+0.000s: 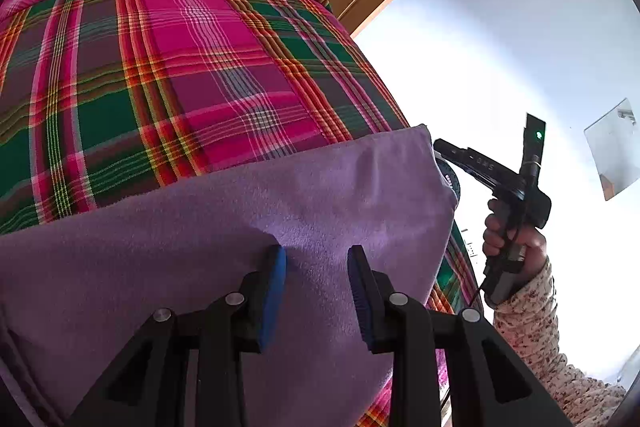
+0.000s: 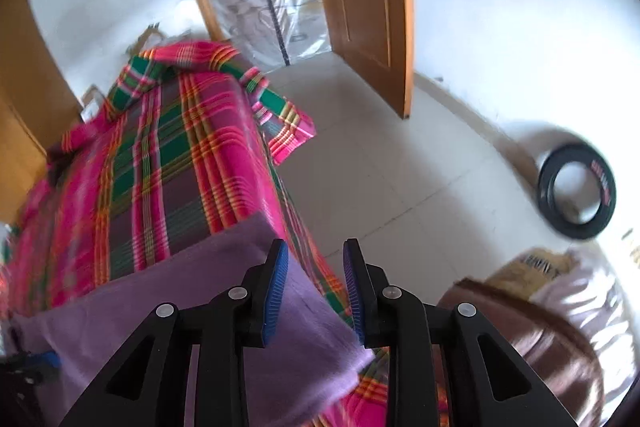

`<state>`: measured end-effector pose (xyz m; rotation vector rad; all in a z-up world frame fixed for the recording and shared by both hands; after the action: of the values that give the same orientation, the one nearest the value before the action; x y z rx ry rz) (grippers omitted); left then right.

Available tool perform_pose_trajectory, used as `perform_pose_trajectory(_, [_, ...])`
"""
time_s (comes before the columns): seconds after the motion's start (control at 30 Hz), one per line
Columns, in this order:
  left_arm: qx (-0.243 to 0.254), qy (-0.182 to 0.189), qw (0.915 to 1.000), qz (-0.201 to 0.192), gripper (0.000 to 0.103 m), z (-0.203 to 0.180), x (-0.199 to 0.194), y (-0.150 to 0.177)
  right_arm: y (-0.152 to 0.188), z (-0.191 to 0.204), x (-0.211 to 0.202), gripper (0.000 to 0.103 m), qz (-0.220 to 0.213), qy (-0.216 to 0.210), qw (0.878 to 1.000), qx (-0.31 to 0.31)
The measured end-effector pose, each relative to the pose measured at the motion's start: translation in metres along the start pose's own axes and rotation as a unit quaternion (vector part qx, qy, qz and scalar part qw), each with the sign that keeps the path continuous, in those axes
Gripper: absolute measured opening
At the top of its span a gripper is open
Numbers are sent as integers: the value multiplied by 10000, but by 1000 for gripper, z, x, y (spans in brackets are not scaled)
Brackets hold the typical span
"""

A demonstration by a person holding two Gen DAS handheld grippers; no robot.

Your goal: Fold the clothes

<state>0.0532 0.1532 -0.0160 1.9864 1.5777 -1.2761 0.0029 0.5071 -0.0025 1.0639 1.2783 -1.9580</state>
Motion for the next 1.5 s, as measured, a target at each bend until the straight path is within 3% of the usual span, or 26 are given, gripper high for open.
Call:
perform_pose_trajectory(0.17, [-45, 67, 10000, 1, 33, 2, 2, -2, 19, -39, -19, 32, 89, -671, 9951, 725])
perform_pose_trajectory(0.27, [-68, 82, 9999, 3, 33, 2, 2, -3, 37, -57, -23, 41, 200, -1069, 9870, 1180])
perform_pose_trajectory(0.4, [-49, 39, 10000, -2, 33, 1, 3, -3, 60, -67, -19, 44, 445, -1580, 9734, 1596])
perform_pose_trajectory(0.57, [-61, 50, 10000, -10, 33, 1, 3, -3, 76, -70, -7, 46, 794, -2247, 9484, 2092])
perform_pose_trajectory(0.83, [-65, 41, 10000, -12, 33, 0, 4, -4, 72, -68, 5, 49, 727, -3176, 9048, 2743])
perform_pose_trajectory(0.93, [-59, 32, 10000, -15, 33, 0, 5, -4, 69, -65, 6, 49, 760, -2943, 9133, 2711])
perform_pose_trajectory(1.2, [-53, 23, 10000, -32, 33, -1, 6, -4, 71, -63, 10, 49, 847, -2786, 9099, 2954])
perform_pose_trajectory(1.27, [-55, 18, 10000, -33, 33, -1, 7, -4, 69, -63, 9, 43, 753, -2694, 9147, 2916])
perform_pose_trajectory(1.33, [-54, 10, 10000, -35, 33, -2, 7, -4, 66, -61, 7, 22, 664, -2577, 9208, 2850])
perform_pose_trajectory(1.4, [-52, 10, 10000, -35, 33, -2, 8, -4, 62, -59, 2, 12, 521, -2481, 9289, 2701])
perform_pose_trajectory(1.5, [-51, 17, 10000, -31, 33, -2, 9, -5, 61, -58, -4, 10, 342, -2334, 9379, 2545])
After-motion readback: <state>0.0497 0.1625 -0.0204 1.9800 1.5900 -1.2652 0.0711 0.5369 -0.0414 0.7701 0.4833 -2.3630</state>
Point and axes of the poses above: each gripper's, at about its wrist camera, not at the fingertips, and x roughly the way its jaws point, z to its left, y to its underside, the point moved 2 cm from there along x, roughly the way its jaws point, and after that the axes turned 8 degrees about z, right-handed, at the moved point
